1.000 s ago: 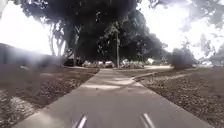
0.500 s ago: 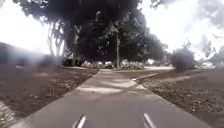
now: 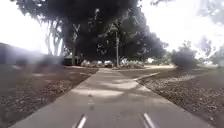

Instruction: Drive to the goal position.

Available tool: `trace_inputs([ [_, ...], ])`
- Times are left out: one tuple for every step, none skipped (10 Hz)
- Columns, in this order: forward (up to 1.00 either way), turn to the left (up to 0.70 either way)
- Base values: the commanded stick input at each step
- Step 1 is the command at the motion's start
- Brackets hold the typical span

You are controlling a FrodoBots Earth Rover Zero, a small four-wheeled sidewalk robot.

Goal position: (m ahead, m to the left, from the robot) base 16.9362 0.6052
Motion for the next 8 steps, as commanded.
trace_inputs([
  [0.70,0.00],
  [0.70,0.00],
  [0.70,0.00],
  [0.70,0.00],
  [0.70,0.00],
  [0.70,0.00],
  [0.70,0.00],
  [0.70,0.00],
])
